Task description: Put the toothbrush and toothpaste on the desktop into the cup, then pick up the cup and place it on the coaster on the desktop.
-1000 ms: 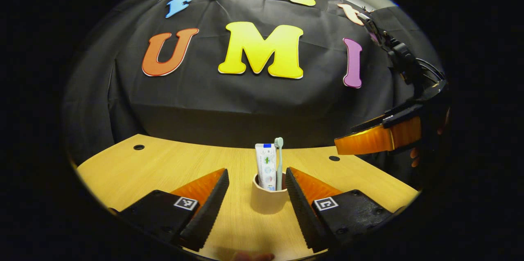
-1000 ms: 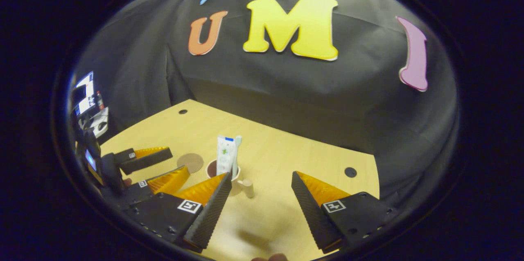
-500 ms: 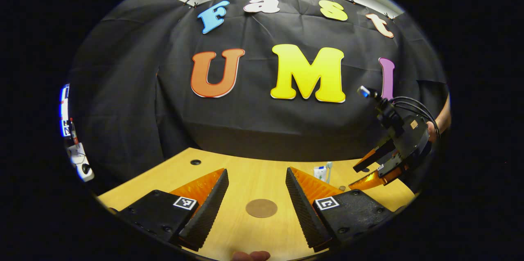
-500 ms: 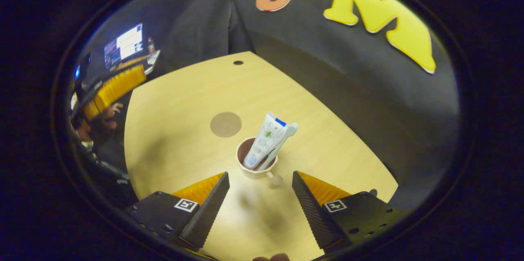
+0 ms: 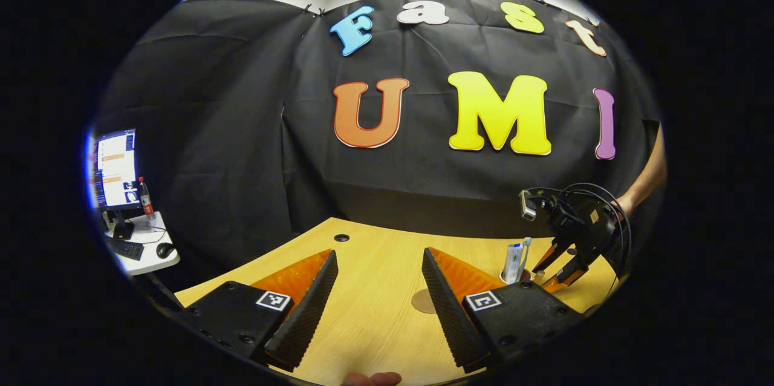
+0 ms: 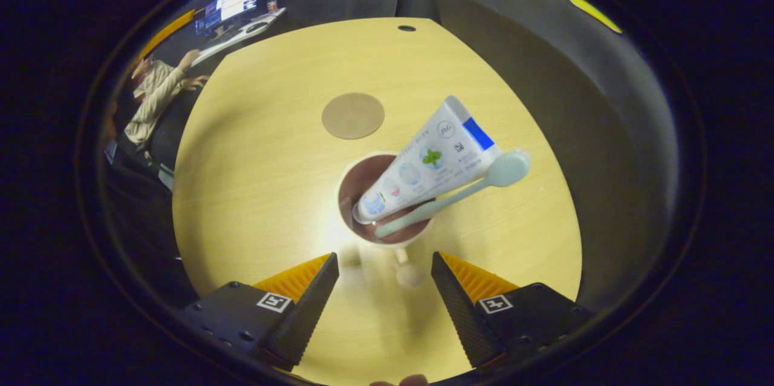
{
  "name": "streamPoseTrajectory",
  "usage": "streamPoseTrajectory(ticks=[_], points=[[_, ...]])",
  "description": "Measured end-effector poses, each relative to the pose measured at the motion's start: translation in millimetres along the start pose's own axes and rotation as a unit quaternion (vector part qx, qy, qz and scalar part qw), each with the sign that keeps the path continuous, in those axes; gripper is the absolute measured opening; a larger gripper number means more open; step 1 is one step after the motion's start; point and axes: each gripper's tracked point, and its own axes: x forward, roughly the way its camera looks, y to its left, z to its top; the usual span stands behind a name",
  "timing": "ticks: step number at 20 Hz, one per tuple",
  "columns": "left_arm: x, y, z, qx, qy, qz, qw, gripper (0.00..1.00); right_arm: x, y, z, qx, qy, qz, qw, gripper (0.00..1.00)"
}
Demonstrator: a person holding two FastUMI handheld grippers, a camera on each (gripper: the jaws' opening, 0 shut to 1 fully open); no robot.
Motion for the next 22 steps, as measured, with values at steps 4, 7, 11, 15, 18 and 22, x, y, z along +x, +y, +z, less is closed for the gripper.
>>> streamPoseTrajectory(ticks=[4,7,11,15,18,22], points=[[-6,12,2,0.006,0.003,0.021,1.000,0.89,18,-4,1,-0.019,0.020,0.005,1.000,0.99],[-10,20,-1,0.006,0.011,0.032,0.999,0.89,28,-5,3,-0.026,0.030,0.006,0.999,0.81],[-17,26,-6,0.010,0.024,0.041,0.999,0.89,37,0,0,-0.035,0.049,0.017,0.998,0.62],[-18,28,-10,0.015,0.037,0.042,0.998,0.89,35,-2,-2,-0.046,0.060,-0.001,0.997,0.30],[-21,26,-7,0.014,0.035,0.038,0.999,0.89,34,-3,-1,-0.038,0.062,-0.011,0.997,0.22],[-29,30,-8,0.014,0.033,0.034,0.999,0.89,26,-3,8,-0.021,0.056,-0.039,0.997,0.13]])
